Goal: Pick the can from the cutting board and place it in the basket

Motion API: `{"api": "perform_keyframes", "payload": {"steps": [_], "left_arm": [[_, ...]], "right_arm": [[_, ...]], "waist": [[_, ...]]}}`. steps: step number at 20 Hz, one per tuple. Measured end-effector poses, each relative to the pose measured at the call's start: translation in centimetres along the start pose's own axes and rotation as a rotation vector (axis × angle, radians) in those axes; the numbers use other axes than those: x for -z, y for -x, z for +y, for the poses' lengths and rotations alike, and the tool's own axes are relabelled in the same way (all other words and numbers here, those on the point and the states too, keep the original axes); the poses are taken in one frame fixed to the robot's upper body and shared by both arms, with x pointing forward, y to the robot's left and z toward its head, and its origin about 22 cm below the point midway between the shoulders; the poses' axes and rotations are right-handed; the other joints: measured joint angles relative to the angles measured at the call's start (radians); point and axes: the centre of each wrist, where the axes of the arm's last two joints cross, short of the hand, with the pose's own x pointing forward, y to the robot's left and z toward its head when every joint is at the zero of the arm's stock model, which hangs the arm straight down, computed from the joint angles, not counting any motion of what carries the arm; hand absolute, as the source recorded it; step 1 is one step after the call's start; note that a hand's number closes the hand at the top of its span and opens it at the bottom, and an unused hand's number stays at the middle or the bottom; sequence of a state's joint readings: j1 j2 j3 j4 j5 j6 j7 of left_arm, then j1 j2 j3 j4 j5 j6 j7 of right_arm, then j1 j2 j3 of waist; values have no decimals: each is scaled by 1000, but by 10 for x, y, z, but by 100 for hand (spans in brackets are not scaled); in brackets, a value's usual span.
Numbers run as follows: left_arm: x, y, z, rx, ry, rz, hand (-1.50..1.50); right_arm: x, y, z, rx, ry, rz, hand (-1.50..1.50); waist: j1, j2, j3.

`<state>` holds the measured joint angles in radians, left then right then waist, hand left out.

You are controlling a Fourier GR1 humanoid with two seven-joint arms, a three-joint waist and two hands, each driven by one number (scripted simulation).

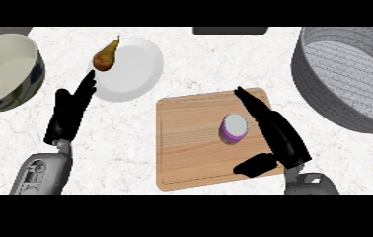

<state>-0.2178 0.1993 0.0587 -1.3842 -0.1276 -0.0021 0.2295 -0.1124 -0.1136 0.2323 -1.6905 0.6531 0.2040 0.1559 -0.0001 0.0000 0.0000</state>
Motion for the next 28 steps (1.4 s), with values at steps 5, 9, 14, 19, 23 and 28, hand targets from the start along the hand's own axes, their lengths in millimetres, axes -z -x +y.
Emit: {"api": "perform_keyframes", "payload": {"steps": [5, 9, 14, 19, 23, 28], "left_arm": [[-6, 3, 4, -6, 5, -4, 0], [-8, 1, 4, -8, 3, 4, 0], [0, -4, 5, 0, 0, 0, 0], [0, -5, 9, -6, 1, 0, 0], [-4, 0, 9, -8, 0, -3, 0], [-1, -6, 3, -4, 7, 2, 0]], "right_arm": [[11, 8, 12, 5, -25, 9, -150], [16, 6, 18, 6, -30, 18, -150], [20, 16, 26, 11, -27, 19, -150], [24, 18, 36, -46, -32, -5, 150], [23, 20, 42, -127, 8, -42, 150], [22, 24, 38, -217, 28, -77, 150]], "waist": [[1, 0, 0], [1, 0, 0], [0, 0, 0], [1, -1, 0], [1, -4, -2], [1, -4, -2]]}}
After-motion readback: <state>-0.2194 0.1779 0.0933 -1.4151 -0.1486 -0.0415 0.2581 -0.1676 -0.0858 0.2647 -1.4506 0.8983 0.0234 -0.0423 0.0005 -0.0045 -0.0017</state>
